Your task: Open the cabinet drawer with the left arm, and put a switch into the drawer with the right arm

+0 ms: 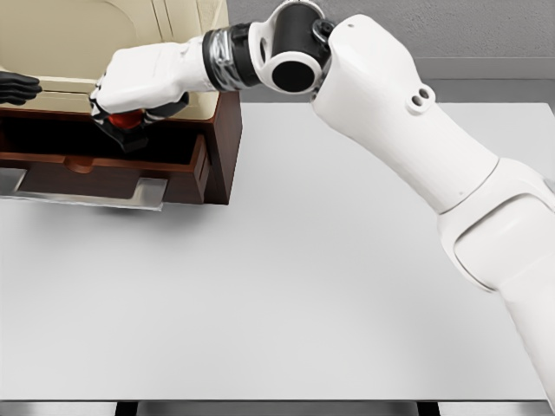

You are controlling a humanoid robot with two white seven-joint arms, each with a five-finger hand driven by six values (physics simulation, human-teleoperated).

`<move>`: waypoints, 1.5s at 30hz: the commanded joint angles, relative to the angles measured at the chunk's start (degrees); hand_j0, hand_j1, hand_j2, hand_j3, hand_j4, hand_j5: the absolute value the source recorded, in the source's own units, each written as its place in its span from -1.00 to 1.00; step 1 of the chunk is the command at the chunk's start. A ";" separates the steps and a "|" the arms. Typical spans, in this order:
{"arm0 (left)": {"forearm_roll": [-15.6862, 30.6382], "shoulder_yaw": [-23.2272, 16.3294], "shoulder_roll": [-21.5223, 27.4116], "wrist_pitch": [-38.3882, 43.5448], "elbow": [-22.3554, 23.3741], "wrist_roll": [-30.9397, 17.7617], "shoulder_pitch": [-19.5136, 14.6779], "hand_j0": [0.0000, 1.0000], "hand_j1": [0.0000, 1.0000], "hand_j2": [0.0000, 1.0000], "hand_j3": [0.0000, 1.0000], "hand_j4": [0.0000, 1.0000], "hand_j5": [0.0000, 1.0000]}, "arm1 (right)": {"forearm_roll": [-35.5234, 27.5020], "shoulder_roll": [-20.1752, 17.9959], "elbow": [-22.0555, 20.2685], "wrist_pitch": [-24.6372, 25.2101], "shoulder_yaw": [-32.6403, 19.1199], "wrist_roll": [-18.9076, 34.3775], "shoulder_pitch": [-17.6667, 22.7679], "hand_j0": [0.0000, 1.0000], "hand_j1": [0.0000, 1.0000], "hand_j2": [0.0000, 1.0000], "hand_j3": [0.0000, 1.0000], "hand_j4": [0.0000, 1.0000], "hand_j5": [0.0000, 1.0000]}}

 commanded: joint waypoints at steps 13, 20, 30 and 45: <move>0.05 0.10 0.01 0.08 0.03 0.01 0.00 1.00 1.00 1.00 1.00 1.00 1.00 | 2.11 0.21 3.31 0.18 0.38 -0.03 -0.44 0.24 0.24 0.24 0.24 0.24 0.24; 0.05 0.10 0.01 0.08 0.03 0.01 0.00 1.00 1.00 1.00 1.00 1.00 1.00 | 4.31 0.21 2.87 0.18 0.38 -0.03 -0.44 1.00 1.00 1.00 1.00 1.00 1.00; -0.04 0.28 -1.13 0.43 -0.06 0.01 0.00 1.00 1.00 1.00 1.00 1.00 1.00 | 3.08 -18.94 -30.69 0.18 -4.71 -0.03 7.91 1.00 1.00 1.00 1.00 1.00 1.00; -6.19 2.91 -17.65 3.25 -2.96 0.01 -0.61 1.00 1.00 1.00 1.00 1.00 1.00 | -6.15 -45.93 -19.54 0.18 -37.50 -0.03 41.31 1.00 1.00 1.00 1.00 1.00 1.00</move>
